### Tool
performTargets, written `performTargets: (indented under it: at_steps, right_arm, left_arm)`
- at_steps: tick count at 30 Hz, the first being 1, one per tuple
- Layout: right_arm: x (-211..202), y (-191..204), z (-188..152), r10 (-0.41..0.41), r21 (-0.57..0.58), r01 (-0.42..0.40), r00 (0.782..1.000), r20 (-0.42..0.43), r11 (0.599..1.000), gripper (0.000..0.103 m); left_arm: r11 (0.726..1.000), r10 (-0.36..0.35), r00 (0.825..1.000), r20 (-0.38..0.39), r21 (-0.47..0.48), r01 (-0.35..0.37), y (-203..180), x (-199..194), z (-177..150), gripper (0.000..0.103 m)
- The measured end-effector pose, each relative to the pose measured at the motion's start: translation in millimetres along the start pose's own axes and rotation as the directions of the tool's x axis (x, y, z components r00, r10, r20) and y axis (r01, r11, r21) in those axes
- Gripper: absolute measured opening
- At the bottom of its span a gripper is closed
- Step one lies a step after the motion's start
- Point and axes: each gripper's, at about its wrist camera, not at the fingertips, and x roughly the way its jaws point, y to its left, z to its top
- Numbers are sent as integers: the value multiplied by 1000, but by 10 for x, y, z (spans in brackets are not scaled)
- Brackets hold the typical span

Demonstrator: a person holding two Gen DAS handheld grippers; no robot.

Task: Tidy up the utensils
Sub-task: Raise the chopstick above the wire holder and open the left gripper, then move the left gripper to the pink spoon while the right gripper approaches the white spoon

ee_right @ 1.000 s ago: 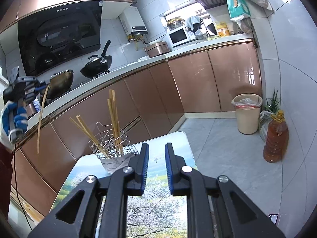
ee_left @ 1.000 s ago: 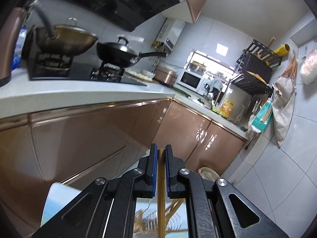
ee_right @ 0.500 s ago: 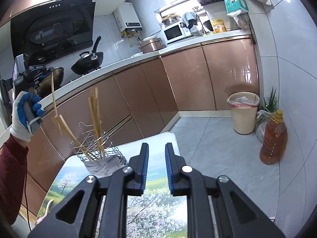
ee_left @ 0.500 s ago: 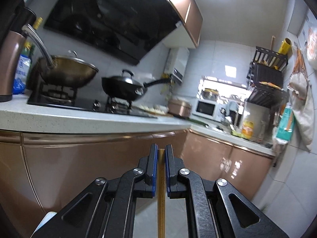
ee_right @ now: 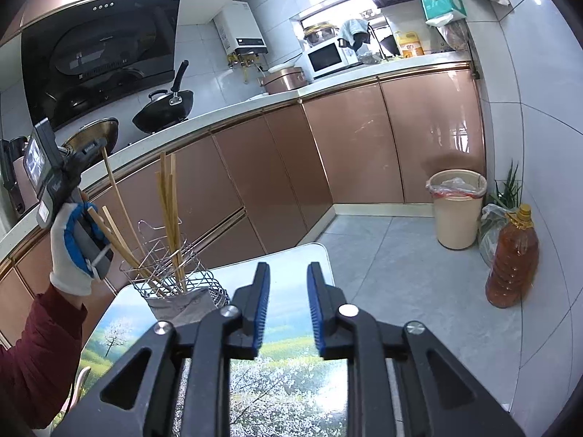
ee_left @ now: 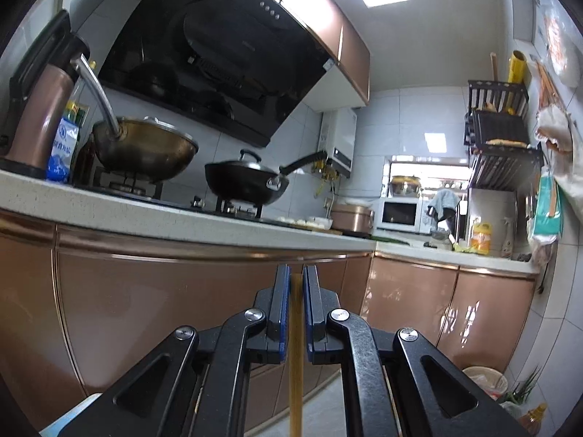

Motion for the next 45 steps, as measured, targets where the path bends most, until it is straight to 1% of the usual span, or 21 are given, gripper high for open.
performTargets:
  at_steps: [4,6,10,11,12,13,18,20,22,24,26,28,32,35,36,39,40,41,42,44,45]
  right_arm:
    - [-84,-50,-20,-14,16,14,1000,9,1000,24]
    - [-130,-70,-27,-20,24,20,1000,12,1000,24]
    - [-218,-73,-53,-27,34,26,1000,15,999,24]
    - [-240,-62,-60,-27,36,26,1000,15,999,24]
    - [-267,-55,-67,-27,38,26,1000,16,999,24]
    - [-296,-47,-74,-26,39,25,1000,16,999,24]
    - [-442,53,-96,-23,36,23,1000,-7,999,24]
    - [-507,122,-87,-18,27,19,999,-34,999,24]
    - [-580,216,-86,-20,1,20,997,-70,1000,24]
    - [-652,322,-89,-24,-20,22,994,-105,1000,24]
    - [-729,413,-99,-27,-32,23,991,-129,999,24]
    - [-801,496,-121,-23,-33,19,989,-147,999,24]
    - [-971,668,-178,-5,-18,2,988,-156,1000,24]
    - [-1115,841,-263,17,-22,-21,986,-164,1000,25]
    - [-1148,892,-274,21,-24,-26,986,-165,999,25]
    - [-1269,1042,-339,46,-25,-51,985,-168,998,25]
    - [-1299,1090,-377,57,-21,-61,983,-175,998,25]
    - [-1312,1138,-422,64,-19,-69,980,-188,997,25]
    - [-1316,1164,-449,68,-20,-73,978,-198,997,25]
    - [-1303,1266,-541,77,-27,-86,968,-237,996,25]
    - [-1294,1300,-562,80,-28,-90,965,-248,996,25]
  left_arm:
    - [1000,9,999,-31,27,-8,32,-36,-85,10]
    - [999,7,999,-47,34,-5,41,-67,-121,18]
    - [998,-7,997,-78,68,12,49,-199,-148,26]
    - [997,-12,996,-84,76,18,47,-229,-140,32]
    - [996,-19,996,-89,84,26,47,-269,-122,37]
    - [995,-29,995,-93,96,38,52,-335,-81,38]
    - [991,-43,994,-102,122,56,146,-673,162,40]
    - [989,-30,989,-148,140,51,241,-833,292,42]
    - [984,-11,979,-206,171,47,327,-939,365,45]
    - [978,19,967,-256,207,35,457,-1087,425,47]
    - [969,33,951,-308,244,46,603,-1269,464,49]
    - [962,47,939,-340,267,48,740,-1455,471,51]
    - [947,81,918,-389,316,50,1039,-1854,481,57]
    - [943,111,891,-441,331,46,1292,-2110,457,59]
    - [942,118,884,-451,333,44,1341,-2160,440,59]
    - [944,149,852,-502,330,30,1547,-2376,339,60]
    - [950,150,832,-535,311,29,1635,-2438,272,60]
    - [954,148,819,-554,298,29,1682,-2467,236,60]
    - [961,145,792,-593,274,30,1763,-2500,151,60]
    - [969,140,749,-647,244,30,1875,-2537,7,60]
    - [971,140,734,-664,237,29,1920,-2543,-40,60]
